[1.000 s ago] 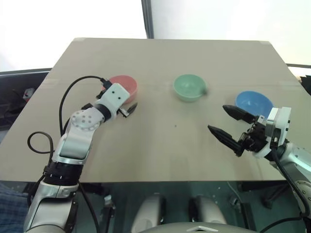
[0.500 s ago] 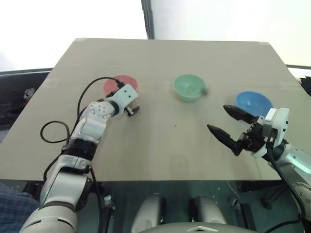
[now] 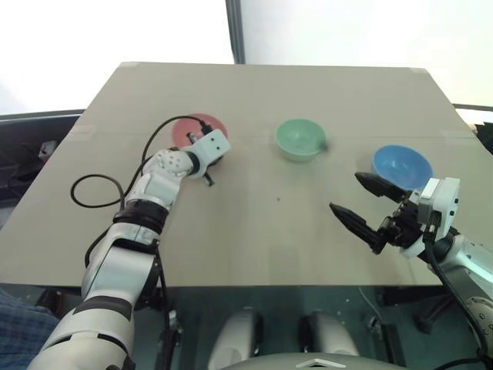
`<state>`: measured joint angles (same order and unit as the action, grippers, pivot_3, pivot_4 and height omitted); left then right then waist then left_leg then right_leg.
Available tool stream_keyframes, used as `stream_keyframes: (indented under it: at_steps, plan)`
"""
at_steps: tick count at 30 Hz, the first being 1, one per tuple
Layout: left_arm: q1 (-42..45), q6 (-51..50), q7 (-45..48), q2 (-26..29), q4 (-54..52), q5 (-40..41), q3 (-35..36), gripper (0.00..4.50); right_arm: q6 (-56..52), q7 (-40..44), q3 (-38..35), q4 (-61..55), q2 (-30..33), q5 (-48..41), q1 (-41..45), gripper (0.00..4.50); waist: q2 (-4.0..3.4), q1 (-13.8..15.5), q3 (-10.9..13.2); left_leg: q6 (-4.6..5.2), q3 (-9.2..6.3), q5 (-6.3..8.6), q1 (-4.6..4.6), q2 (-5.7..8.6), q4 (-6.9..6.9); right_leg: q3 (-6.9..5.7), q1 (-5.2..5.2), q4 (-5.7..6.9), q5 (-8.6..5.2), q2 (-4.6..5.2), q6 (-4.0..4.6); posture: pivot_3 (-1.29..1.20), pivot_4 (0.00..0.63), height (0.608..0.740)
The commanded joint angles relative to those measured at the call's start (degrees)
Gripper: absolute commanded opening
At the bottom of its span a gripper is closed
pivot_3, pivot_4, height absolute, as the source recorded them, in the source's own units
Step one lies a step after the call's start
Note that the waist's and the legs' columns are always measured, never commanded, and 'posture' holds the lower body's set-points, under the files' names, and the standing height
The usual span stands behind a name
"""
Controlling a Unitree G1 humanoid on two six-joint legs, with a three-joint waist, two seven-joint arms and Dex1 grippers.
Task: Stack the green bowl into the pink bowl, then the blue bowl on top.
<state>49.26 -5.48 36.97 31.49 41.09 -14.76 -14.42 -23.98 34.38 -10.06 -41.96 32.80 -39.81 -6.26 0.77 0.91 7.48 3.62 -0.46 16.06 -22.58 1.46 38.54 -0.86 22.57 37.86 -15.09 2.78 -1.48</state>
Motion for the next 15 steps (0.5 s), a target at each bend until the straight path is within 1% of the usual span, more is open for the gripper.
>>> stream_keyframes:
  at_steps: [1, 4, 6, 8, 10, 12, 15]
  plan:
    - [-0.8, 2.2, 2.8, -0.4, -1.6, -0.1, -1.0, 0.11, 0.9, 0.2, -1.8, -1.8, 0.6, -0.9, 0.2, 4.33, 0.00, 0.1, 0.0, 0.00, 0.00, 0.00, -0.02, 0.00, 0.00, 0.00, 0.01, -0.01, 0.00, 0.00, 0.00, 0.00, 0.150, 0.740]
    - [-2.8, 6.9, 8.9, -1.1, -8.2, 3.9, -0.6, 0.11, 0.7, 0.5, -2.0, -1.6, 0.9, -1.0, 0.4, 4.33, 0.00, 0.1, 0.0, -0.01, 0.00, 0.00, -0.03, 0.00, 0.00, 0.00, 0.01, -0.03, 0.00, 0.01, 0.00, 0.00, 0.150, 0.740]
    - [-5.7, 10.8, 15.3, -1.2, -16.2, 8.2, -1.0, 0.11, 0.6, 0.6, -2.2, -1.4, 1.2, -1.2, 0.5, 4.33, 0.00, 0.1, 0.0, -0.10, -0.01, -0.06, -0.07, 0.00, 0.00, 0.00, 0.01, -0.06, 0.00, 0.04, 0.01, 0.00, 0.150, 0.740]
    - [-9.6, 12.3, 22.7, -0.3, -26.5, 12.8, -2.2, 0.11, 0.4, 0.8, -2.2, -1.3, 1.5, -1.4, 0.6, 4.33, 0.00, 0.0, 0.0, -0.16, 0.00, -0.09, -0.15, -0.01, 0.00, 0.01, 0.04, -0.14, 0.00, 0.07, 0.01, 0.00, 0.150, 0.740]
    - [-13.1, 12.5, 29.0, 1.4, -35.1, 17.0, -3.5, 0.11, 0.3, 0.9, -2.4, -1.2, 1.7, -1.6, 0.6, 4.33, 0.00, -0.1, 0.0, -0.16, 0.00, -0.09, -0.18, -0.03, 0.00, 0.03, 0.06, -0.22, 0.00, 0.08, 0.02, 0.00, 0.150, 0.740]
    - [-15.4, 11.9, 33.8, 3.5, -41.0, 19.8, -4.4, 0.11, 0.2, 0.9, -2.6, -1.2, 1.8, -1.7, 0.6, 4.33, -0.03, -0.5, 0.0, -0.17, 0.03, -0.09, -0.17, -0.06, -0.05, 0.05, 0.08, -0.23, -0.01, 0.07, 0.03, 0.00, 0.150, 0.740]
    - [-17.0, 12.6, 39.0, 7.7, -45.1, 19.6, -5.8, 0.11, 0.0, 0.7, -2.6, -1.3, 1.9, -1.8, 0.5, 4.33, -0.08, -0.3, 0.0, -0.17, 0.04, -0.09, -0.11, -0.09, -0.08, 0.06, 0.08, -0.20, -0.01, 0.06, 0.04, 0.00, 0.150, 0.740]
